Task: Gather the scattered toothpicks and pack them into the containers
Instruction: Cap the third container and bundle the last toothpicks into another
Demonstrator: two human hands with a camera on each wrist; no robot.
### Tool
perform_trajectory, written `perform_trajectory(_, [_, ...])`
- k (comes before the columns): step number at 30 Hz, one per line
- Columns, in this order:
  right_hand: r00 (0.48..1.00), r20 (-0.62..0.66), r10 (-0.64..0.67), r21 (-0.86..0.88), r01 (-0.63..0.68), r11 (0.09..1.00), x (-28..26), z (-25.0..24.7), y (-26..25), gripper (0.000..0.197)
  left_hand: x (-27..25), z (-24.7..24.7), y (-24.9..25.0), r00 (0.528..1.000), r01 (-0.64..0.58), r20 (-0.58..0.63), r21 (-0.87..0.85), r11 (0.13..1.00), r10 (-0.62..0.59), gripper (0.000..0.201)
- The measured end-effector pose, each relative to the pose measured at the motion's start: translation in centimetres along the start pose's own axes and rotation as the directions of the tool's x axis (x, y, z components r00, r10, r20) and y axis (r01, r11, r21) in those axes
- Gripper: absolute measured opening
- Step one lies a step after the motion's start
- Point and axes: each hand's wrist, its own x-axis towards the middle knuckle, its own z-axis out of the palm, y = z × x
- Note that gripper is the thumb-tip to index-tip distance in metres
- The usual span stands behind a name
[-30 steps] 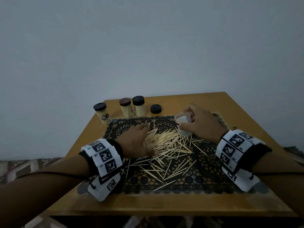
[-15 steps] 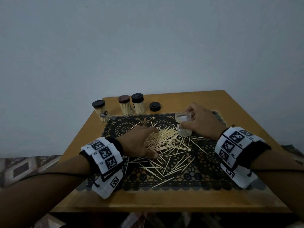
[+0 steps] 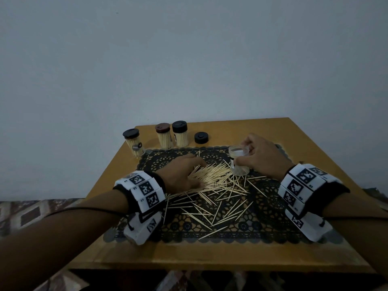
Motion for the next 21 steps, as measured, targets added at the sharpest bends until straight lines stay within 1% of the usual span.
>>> perform_trajectory(2, [1.0, 0.002, 0.007, 0.002, -0.007, 1.0, 0.04, -0.03, 0.06, 0.043, 0.23, -0.29, -0.16, 0.999, -0.014, 0.041, 0.019, 1.0, 0.013, 0.058])
perform_trajectory(7, [1.0, -0.003, 0.003, -0.007, -0.003, 1.0, -0.02, -0.03, 0.06, 0.043, 0.34, 0.32, 0.12, 0.999, 0.007, 0.046, -0.011, 1.0, -0.007, 0.068])
perform_trajectory(10, [1.0, -0.013, -0.001, -0.003, 0.001, 1.0, -0.04, -0.04, 0.06, 0.043, 0.38, 0.6, 0.15, 0.998, 0.023, 0.052, 0.027, 0.999, -0.024, 0.081])
perform_trajectory(13, [1.0, -0.014, 0.002, -0.001, -0.002, 1.0, 0.08, -0.05, 0.05, 0.043, 0.41, 0.66, -0.01, 0.992, 0.074, 0.094, 0.091, 0.993, -0.082, 0.097])
perform_trajectory(15, [1.0, -0.013, 0.006, -0.001, -0.006, 1.0, 0.15, -0.03, 0.15, 0.043, 0.56, 0.69, -0.07, 0.99, 0.11, 0.076, 0.116, 0.987, -0.119, 0.095])
perform_trajectory(17, [1.0, -0.009, 0.009, 0.003, -0.009, 1.0, 0.16, 0.02, 0.16, 0.043, 0.68, 0.6, -0.08, 0.99, 0.123, 0.052, 0.127, 0.984, -0.131, 0.087])
perform_trajectory(21, [1.0, -0.005, 0.003, -0.008, -0.003, 1.0, 0.03, -0.03, 0.02, 0.043, 0.89, 0.52, 0.2, 0.997, 0.066, 0.035, 0.122, 0.99, -0.071, 0.069])
